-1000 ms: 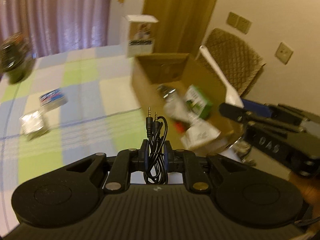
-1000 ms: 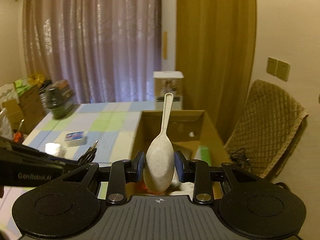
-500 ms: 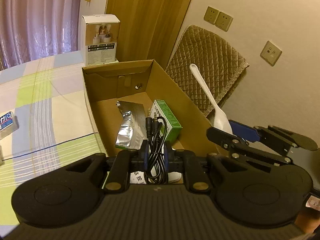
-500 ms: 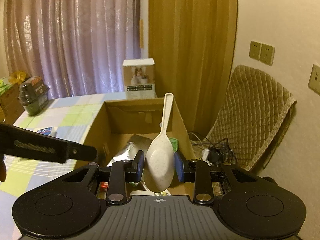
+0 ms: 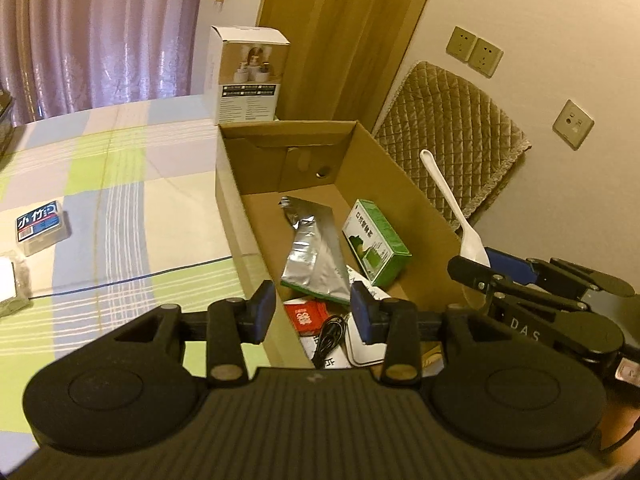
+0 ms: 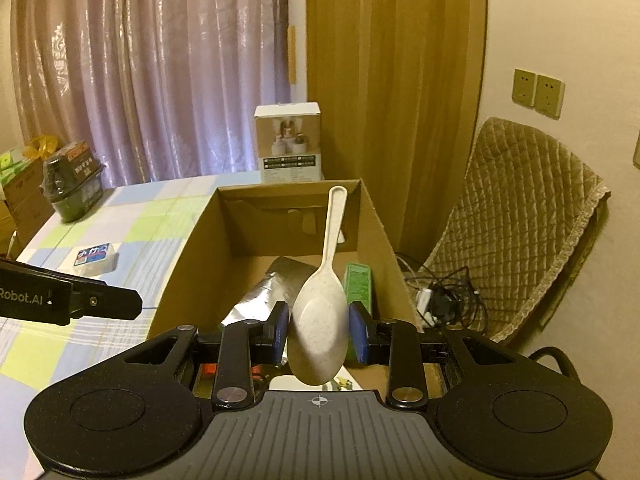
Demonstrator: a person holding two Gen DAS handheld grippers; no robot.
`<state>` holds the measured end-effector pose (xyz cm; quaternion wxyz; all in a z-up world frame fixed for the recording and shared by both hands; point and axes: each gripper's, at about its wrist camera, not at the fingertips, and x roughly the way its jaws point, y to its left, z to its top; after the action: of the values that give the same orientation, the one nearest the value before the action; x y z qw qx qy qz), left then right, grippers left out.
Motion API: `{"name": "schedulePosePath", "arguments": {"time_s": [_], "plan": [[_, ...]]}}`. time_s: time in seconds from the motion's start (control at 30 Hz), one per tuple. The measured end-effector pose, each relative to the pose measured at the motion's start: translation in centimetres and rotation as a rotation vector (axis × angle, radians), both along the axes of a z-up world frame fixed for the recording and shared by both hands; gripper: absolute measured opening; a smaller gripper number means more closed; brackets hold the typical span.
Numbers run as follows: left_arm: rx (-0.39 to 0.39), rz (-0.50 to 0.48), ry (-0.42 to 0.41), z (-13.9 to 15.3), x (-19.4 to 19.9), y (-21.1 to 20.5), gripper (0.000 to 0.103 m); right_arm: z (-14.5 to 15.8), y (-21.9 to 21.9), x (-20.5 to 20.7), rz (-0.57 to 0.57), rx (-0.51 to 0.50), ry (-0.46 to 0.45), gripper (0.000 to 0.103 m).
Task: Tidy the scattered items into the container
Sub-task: 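Lower the cable into the box and open the left tool, then open the right tool to drop the white spoon into the box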
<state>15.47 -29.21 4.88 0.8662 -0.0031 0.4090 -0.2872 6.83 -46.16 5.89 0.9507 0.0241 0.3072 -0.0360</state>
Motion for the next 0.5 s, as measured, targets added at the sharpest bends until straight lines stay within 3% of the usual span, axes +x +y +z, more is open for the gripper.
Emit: {"name": "schedulePosePath", "arguments": {"time_s": [0.17,0.5], "plan": [[-0.011,0.022,-0.002,0.1,-0.2,0.9,0.038,0.3,0.2,2.0,0.064,0.062,0.011,0.036],[-0.004,0.067,-0.004,0.0,-0.5,3.4,0.043,0.2,-0.5,1.6,0.000,0.074,0.010,0.036]]}}
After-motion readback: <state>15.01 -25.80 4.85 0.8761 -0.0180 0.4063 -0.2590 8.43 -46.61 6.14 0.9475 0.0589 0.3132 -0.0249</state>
